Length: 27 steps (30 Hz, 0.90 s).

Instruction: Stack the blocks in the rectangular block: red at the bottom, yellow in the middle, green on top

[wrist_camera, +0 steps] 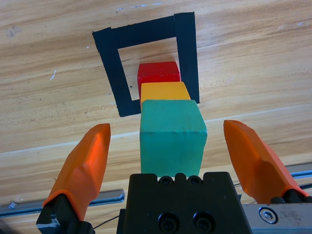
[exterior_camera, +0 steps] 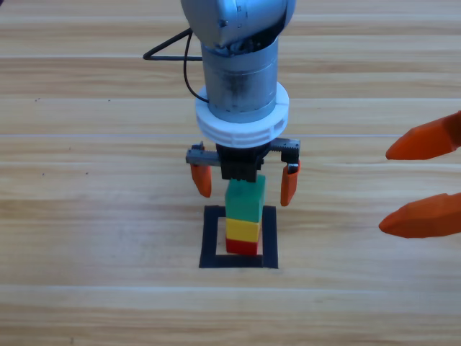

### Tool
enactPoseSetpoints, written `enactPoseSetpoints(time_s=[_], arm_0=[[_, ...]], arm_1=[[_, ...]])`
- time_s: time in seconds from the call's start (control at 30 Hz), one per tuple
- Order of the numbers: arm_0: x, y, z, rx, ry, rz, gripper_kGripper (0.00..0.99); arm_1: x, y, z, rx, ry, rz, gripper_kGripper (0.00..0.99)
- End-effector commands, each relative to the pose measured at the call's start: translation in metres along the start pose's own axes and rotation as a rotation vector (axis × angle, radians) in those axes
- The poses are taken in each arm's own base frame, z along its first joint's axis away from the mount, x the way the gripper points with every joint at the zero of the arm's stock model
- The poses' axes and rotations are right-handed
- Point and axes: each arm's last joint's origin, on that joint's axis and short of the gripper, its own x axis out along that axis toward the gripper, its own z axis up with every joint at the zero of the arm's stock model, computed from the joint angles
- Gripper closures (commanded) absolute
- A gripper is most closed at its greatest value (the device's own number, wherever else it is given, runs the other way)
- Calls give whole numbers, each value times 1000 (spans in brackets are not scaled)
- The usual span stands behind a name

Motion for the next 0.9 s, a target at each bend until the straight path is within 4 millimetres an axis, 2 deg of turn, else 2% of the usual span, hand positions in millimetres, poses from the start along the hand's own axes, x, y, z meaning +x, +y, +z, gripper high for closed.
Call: enactPoseSetpoints(time_s=[0.03, 0.13, 0.17, 0.37, 0.53, 0.63, 0.7, 0.9], arm_0=[[-15, 0, -11, 20, -30, -2, 0], [-63, 14, -20, 43, -110, -76, 0], [-74, 21, -24, 41, -123, -86, 0], [-122, 67, -52, 49, -180, -109, 0], [-164, 119, -100, 129, -289, -128, 0], [-172, 148, -130, 191, -352, -157, 0], [-162, 165, -146, 225, -370, -159, 0], [-133, 180, -162, 257, -352, -152, 0]], arm_1=[[-10, 6, -5, -16, -27, -27, 1], [-11, 6, -5, -16, -29, -28, 1], [-11, 6, -5, -17, -30, -28, 1], [-15, 9, 1, -17, -50, -27, 1], [-15, 23, 26, -74, -27, -15, 1], [-14, 27, 36, -91, -22, -12, 1], [-13, 30, 39, -97, -11, -8, 1], [1, 26, 36, -89, 31, 9, 1]])
